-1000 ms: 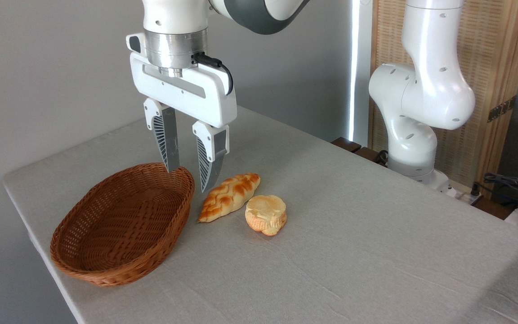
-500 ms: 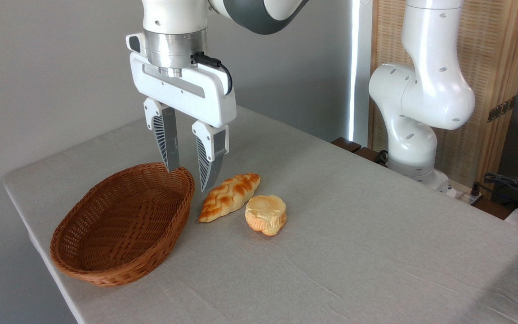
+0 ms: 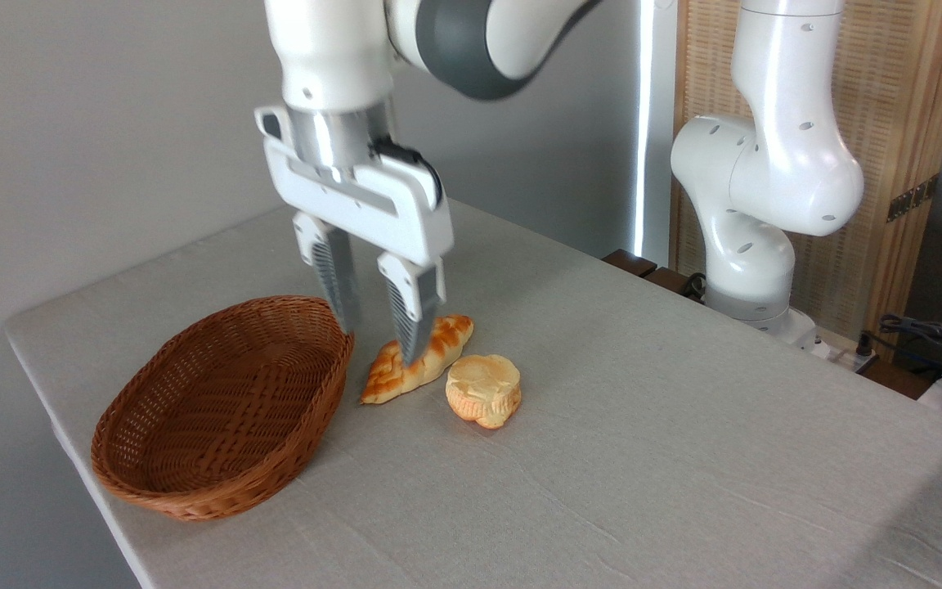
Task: Put bread into the basket
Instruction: 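Lower the open gripper over the small round bun, then close the gripper on the round bun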
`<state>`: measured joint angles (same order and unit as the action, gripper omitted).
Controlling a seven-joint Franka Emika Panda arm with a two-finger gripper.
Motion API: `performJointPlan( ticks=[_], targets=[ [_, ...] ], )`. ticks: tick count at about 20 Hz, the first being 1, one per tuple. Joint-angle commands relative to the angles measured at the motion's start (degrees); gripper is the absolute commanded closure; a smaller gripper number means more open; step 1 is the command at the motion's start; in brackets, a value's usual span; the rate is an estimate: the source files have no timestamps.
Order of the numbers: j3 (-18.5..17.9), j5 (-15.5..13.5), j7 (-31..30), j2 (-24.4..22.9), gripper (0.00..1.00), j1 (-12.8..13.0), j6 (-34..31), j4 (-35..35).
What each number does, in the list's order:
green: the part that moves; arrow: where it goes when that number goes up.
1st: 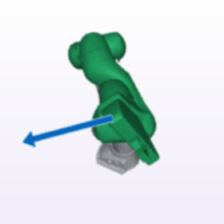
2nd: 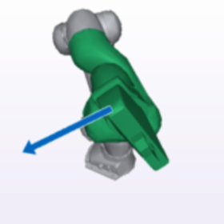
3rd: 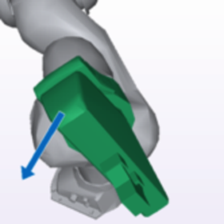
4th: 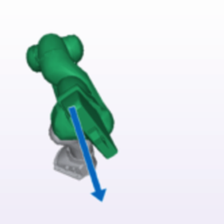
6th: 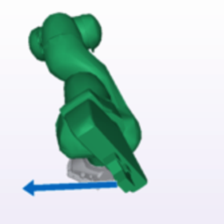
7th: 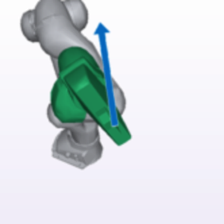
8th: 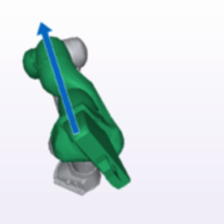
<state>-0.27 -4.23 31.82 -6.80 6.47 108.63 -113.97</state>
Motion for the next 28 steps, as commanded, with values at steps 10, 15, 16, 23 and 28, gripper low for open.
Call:
performJointPlan(
  ticks=[10, 15, 16, 23, 28],
  targets=[
    [-2.1, 2.91, 15.01, -5.95, 0.0, 0.03, 2.11, -14.25],
    [-2.1, 2.91, 16.43, -5.68, 0.0, 0.12, 5.45, -16.81],
    [-2.1, 2.91, 16.43, -5.51, 0.0, 0.21, 5.72, -16.9],
    [-2.1, 2.91, 16.43, -4.72, 0.0, 1.09, 6.33, -17.16],
    [-2.1, 2.65, 16.61, -4.28, 0.58, 1.09, 6.51, -17.07]
  ],
)
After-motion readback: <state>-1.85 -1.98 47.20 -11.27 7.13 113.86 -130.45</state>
